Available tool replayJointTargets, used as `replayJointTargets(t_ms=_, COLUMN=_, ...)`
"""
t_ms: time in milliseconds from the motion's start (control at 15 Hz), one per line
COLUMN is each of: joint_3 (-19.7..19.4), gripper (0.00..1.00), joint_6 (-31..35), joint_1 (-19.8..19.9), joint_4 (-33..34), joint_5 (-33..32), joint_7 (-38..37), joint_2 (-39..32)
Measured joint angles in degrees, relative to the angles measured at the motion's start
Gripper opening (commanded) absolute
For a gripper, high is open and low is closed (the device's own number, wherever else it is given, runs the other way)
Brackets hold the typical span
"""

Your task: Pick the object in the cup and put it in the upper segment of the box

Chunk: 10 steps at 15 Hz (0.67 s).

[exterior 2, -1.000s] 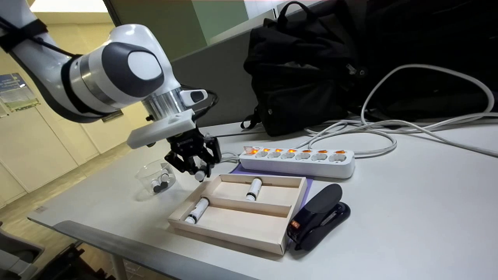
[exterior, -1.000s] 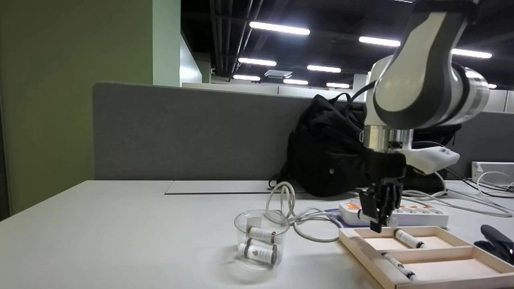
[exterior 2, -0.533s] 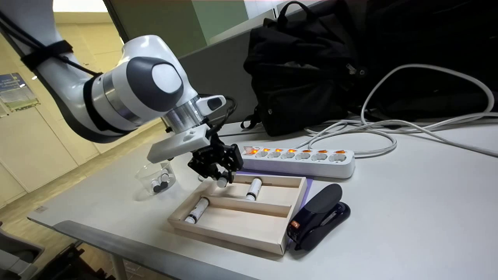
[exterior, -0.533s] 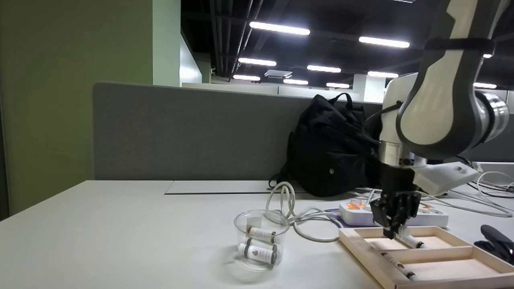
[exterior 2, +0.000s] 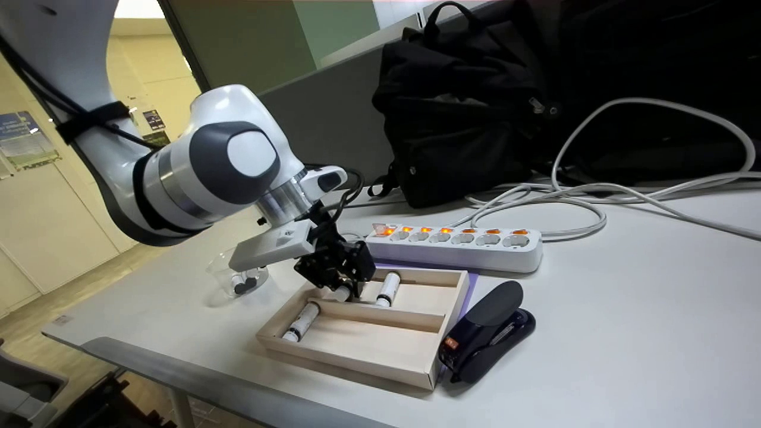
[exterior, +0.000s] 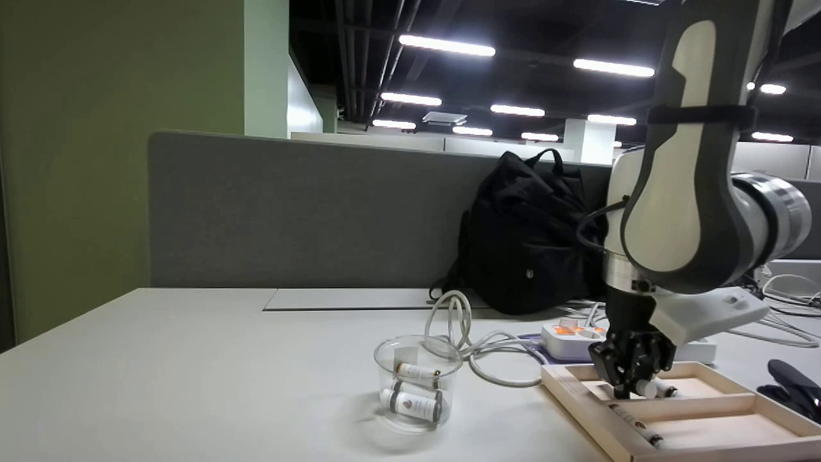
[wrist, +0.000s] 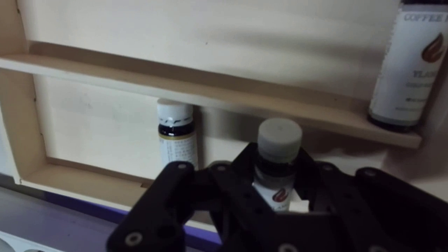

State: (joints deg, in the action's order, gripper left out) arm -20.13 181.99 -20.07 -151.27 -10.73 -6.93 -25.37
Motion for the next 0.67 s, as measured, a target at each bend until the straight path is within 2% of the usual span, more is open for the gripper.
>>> replayJointTargets(t_ms=200, joint_3=-1.49, gripper=0.06, joint_6=1.26, joint_1=-3.09, joint_4=0.01, joint_5=4.39, joint_7=0.27, joint_2=-0.94)
replayJointTargets(t_ms=533, joint_3=-2.06, gripper=0.06, joint_6=2.80, joint_1=-4.18, joint_4=0.02, joint_5=8.87, joint_7=0.82, joint_2=-1.21)
replayJointTargets(t_ms=600, joint_3=-2.11, gripper=0.25, joint_6=2.84, joint_1=-4.18, joint_4=0.02, joint_5=9.50, joint_7=1.09, joint_2=-1.22)
replayJointTargets(t_ms=667, joint_3=-2.13, gripper=0.51, joint_6=2.84, joint_1=-4.18, joint_4=0.02, joint_5=9.93, joint_7=1.35, joint_2=-1.23)
